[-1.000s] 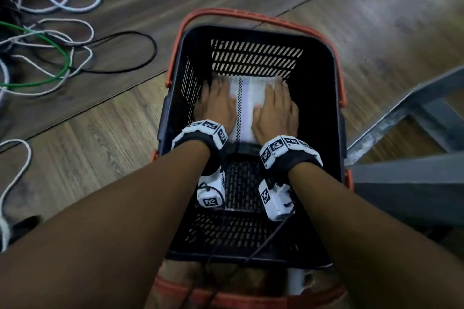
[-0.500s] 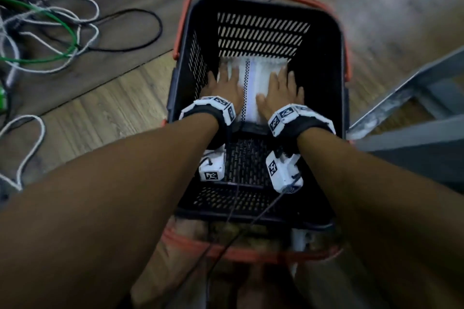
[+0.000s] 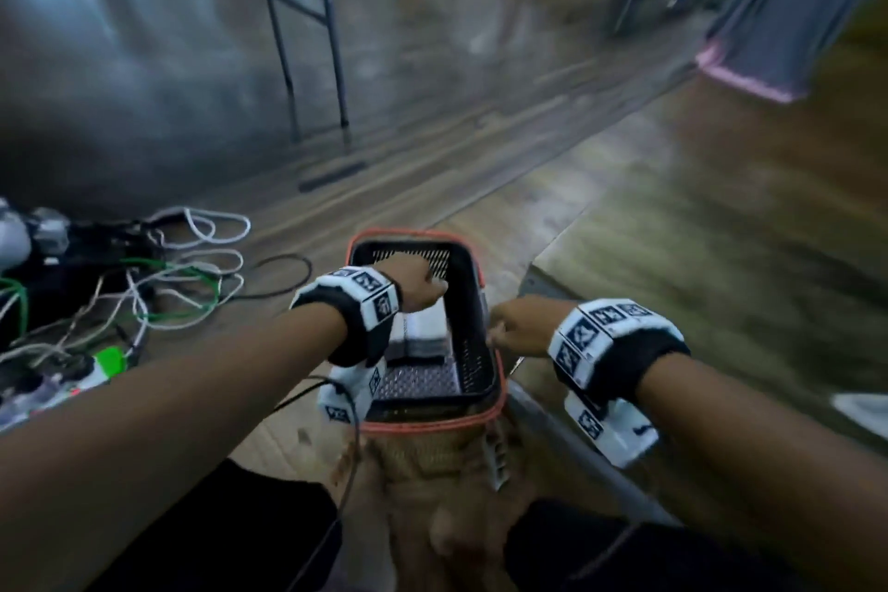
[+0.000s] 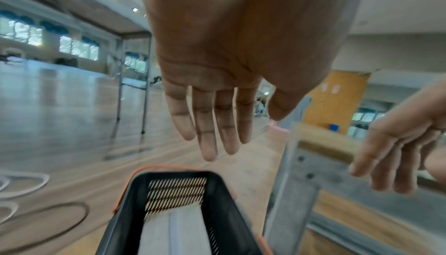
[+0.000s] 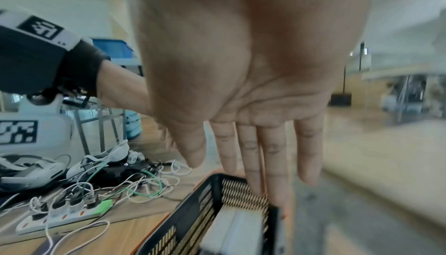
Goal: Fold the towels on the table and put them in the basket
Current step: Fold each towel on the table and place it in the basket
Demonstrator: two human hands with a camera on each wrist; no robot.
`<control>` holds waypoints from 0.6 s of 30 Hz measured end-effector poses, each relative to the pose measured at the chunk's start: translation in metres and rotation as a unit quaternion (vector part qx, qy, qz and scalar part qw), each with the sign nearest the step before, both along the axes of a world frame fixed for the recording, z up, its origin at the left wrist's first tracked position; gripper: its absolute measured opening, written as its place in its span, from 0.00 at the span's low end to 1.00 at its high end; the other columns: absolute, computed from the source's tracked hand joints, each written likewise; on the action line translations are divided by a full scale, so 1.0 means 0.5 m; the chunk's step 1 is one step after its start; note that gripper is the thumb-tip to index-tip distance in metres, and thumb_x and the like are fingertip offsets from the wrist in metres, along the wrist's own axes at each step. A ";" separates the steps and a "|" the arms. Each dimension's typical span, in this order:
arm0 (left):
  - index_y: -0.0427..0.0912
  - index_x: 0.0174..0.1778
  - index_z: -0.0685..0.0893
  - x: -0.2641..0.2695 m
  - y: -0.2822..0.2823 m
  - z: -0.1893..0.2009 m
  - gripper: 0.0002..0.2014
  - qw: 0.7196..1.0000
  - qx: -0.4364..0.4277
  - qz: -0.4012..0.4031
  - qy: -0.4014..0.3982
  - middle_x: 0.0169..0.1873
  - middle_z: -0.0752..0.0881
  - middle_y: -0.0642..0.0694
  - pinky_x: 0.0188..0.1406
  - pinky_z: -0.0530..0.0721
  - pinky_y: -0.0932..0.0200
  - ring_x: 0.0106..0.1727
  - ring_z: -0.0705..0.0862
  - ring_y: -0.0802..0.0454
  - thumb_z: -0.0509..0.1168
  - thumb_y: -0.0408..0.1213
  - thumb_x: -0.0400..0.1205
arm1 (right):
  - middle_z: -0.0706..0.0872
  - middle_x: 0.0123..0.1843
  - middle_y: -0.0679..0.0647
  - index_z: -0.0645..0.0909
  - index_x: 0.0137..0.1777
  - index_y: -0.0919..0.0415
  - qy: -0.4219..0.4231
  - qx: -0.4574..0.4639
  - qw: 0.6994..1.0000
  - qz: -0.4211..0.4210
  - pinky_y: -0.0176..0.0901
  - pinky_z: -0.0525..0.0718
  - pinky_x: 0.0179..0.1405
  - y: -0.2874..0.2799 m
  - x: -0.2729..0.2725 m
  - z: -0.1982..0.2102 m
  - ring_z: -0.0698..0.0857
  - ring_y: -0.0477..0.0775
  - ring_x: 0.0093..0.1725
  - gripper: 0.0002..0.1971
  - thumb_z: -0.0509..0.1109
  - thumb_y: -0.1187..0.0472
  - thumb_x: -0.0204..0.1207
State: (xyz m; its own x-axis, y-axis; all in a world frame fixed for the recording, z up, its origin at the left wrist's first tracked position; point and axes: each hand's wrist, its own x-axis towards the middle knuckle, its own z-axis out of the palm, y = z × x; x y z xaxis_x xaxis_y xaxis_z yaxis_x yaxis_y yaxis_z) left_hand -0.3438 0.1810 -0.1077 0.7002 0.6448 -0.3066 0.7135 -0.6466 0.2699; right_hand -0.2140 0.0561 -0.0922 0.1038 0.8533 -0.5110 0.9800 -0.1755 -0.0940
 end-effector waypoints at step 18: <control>0.47 0.52 0.82 0.120 -0.473 0.406 0.18 0.938 0.111 -0.295 -0.143 0.35 0.77 0.53 0.41 0.74 0.56 0.41 0.77 0.49 0.56 0.56 0.83 | 0.81 0.67 0.58 0.69 0.73 0.60 -0.154 0.060 0.964 -0.210 0.43 0.75 0.55 -0.656 0.059 0.401 0.80 0.58 0.64 0.24 0.57 0.47 0.83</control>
State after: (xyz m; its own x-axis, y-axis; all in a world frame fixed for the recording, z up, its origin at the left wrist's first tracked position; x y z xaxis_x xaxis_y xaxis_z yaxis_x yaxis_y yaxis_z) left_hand -0.2840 -0.0554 0.0955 0.9885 0.1445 0.0451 0.1322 -0.9691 0.2082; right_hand -0.1844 -0.2722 0.1086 0.5836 0.7541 -0.3012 0.8097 -0.5684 0.1460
